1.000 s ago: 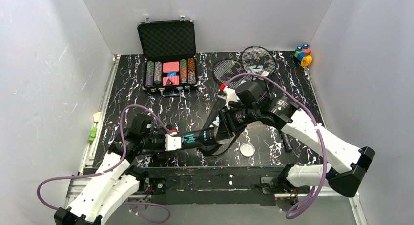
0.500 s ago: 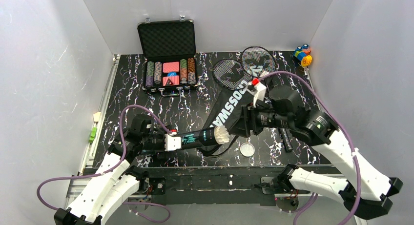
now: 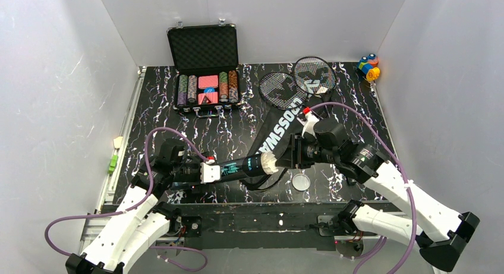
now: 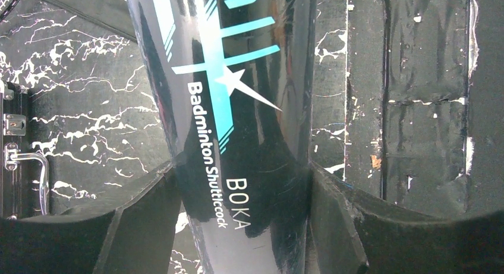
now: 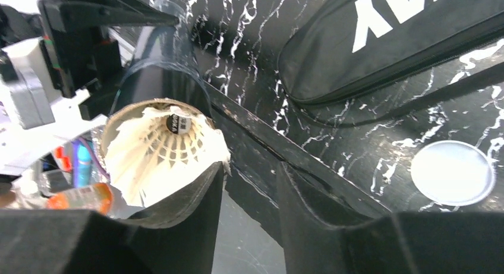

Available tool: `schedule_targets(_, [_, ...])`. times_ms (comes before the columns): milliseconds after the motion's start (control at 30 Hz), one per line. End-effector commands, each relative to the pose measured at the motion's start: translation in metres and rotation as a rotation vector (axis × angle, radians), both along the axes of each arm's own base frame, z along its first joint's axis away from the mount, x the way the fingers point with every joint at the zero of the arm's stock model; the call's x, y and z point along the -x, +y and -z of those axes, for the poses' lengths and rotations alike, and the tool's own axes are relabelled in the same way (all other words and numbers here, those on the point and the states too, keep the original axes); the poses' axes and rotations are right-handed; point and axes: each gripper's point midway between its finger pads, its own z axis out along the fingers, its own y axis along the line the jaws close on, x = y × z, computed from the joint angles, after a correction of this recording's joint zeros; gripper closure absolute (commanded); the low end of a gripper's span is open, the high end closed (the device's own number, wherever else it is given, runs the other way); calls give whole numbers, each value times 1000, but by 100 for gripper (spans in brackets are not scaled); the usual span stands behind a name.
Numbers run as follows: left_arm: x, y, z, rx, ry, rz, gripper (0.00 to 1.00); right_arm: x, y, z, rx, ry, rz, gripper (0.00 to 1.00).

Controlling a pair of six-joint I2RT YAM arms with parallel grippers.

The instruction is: Pack up the badminton gear

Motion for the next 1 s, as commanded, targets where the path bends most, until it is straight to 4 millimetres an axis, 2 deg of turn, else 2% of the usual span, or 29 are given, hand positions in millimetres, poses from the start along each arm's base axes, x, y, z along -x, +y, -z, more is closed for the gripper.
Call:
schedule_targets(0, [-4,-10,-26,62,-58,31,100,-14,23,-28,-155,-45,23,57])
schedule_targets(100, [-4,-10,-26,61,-56,30,100,-14,30,-25,-172,-17,14,62])
schedule_targets(233, [-4,-10,-26,62,-58,30,100,-15,37,-17,-182,12,9,63])
schedule_targets(300, [-4,-10,-26,62,-58,29,100,-15,38,-12,-170,21,11,61])
schedule_targets(433, [-4,-10,-27,63,-59,29,100,-12,35,-2,-140,43,12,50])
schedule_targets(633, [-5,-10,-27,64,-59,29,100,-10,20,-21,-160,-26,41,39])
schedule_targets(733, [-5,-11,-28,65,-57,27,100,-7,17,-20,-162,-22,40,38])
schedule_targets(967, [-6,-11,-30,67,-62,27,100,1,23,-2,-175,47,17,38])
